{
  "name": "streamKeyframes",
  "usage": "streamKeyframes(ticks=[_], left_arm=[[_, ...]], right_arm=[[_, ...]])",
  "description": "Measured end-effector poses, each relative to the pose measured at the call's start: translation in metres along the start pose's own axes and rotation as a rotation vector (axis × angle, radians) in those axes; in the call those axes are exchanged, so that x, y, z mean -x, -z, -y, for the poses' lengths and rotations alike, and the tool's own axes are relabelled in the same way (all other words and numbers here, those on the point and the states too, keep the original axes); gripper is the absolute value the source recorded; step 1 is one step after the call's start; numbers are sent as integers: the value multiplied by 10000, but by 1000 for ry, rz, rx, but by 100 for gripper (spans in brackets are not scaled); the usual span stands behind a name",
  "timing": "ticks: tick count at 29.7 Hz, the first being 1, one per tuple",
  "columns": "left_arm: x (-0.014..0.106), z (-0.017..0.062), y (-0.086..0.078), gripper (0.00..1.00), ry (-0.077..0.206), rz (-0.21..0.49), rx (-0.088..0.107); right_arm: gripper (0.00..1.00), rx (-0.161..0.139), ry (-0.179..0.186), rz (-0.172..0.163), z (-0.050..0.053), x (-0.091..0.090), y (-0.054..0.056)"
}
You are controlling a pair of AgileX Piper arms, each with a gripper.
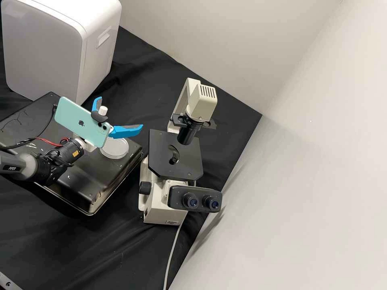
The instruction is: Place the petri dish on the microscope
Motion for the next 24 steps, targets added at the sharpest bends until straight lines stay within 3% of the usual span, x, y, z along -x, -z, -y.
streamKeyframes(ticks=[6,9,15,19,24], left_arm=[[171,9,-178,100,-7,48,31],[271,-15,-285,100,-23,85,52],[446,9,-369,100,-70,147,53],[530,65,-398,100,-69,174,51],[620,138,-474,100,-58,213,10]], right_arm=[[100,0,0,0,0,0,0],[100,0,0,0,0,0,0],[100,0,0,0,0,0,0],[100,0,0,0,0,0,0],[100,0,0,0,0,0,0]])
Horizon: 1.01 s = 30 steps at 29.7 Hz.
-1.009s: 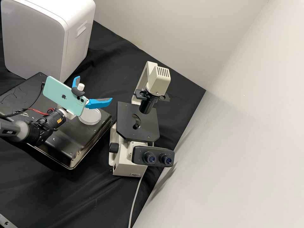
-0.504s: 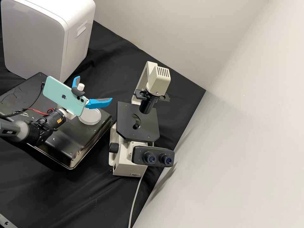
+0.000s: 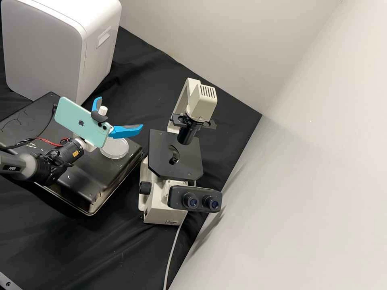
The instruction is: Place the petri dish on the microscope
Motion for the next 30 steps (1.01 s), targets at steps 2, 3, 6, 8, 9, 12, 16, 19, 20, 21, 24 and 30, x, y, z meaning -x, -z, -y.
streamKeyframes(ticks=[2,3,6,8,9,12,16,19,20,21,24,30], left_arm=[[24,16,-31,100,1,17,-1],[37,24,-47,100,0,27,0],[74,41,-84,100,-6,47,3],[100,63,-101,100,2,52,8],[115,78,-115,100,9,59,10],[192,121,-151,100,29,75,20],[277,154,-208,100,45,105,32],[321,167,-241,100,52,121,42],[330,170,-260,100,55,130,46],[339,173,-273,100,56,136,50],[351,181,-313,100,62,156,55],[363,184,-338,100,65,159,68]], right_arm=[[100,0,0,0,0,0,0],[100,0,0,0,0,0,0],[100,0,0,0,0,0,0],[100,0,0,0,0,0,0],[100,0,0,0,0,0,0],[100,0,0,0,0,0,0],[100,0,0,0,0,0,0],[100,0,0,0,0,0,0],[100,0,0,0,0,0,0],[100,0,0,0,0,0,0],[100,0,0,0,0,0,0],[100,0,0,0,0,0,0]])
